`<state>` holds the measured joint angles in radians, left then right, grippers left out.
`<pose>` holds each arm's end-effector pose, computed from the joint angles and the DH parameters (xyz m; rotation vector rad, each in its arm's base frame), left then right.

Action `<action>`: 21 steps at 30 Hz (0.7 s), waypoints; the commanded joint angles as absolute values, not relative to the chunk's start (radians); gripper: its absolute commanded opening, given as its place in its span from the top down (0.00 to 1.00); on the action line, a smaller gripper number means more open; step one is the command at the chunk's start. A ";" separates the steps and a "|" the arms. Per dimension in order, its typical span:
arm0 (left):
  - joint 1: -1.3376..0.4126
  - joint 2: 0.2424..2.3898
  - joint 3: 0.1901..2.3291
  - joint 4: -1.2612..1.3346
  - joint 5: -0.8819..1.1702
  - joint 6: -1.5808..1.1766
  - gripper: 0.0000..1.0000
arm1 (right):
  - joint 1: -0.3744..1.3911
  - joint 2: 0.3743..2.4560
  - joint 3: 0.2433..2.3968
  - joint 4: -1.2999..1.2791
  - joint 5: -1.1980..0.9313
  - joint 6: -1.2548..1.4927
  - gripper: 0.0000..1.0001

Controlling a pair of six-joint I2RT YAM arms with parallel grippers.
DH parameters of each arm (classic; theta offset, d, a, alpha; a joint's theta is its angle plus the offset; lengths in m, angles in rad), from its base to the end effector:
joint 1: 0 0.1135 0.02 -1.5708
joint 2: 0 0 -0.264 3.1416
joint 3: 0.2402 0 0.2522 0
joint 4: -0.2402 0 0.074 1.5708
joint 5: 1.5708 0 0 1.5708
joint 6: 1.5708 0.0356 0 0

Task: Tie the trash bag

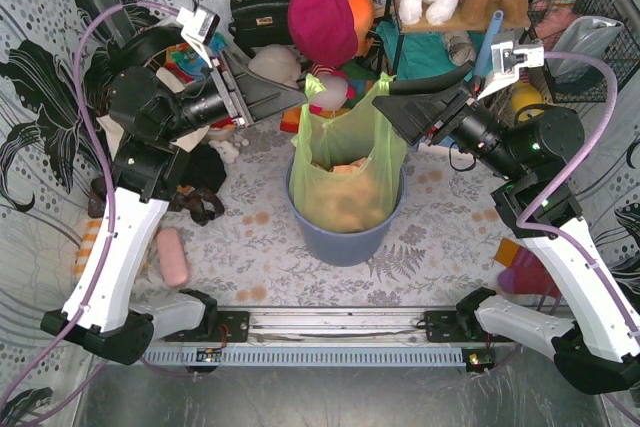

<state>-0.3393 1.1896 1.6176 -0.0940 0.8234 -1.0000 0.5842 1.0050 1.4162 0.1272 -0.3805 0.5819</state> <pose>0.1917 -0.0954 0.5470 0.3378 1.5099 -1.6019 0.1353 0.1053 0.5442 -0.3732 1.0956 1.2395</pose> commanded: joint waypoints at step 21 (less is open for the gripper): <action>-0.346 1.195 1.550 0.120 1.106 -1.116 0.19 | 0.590 1.009 1.421 0.176 -0.382 0.589 0.44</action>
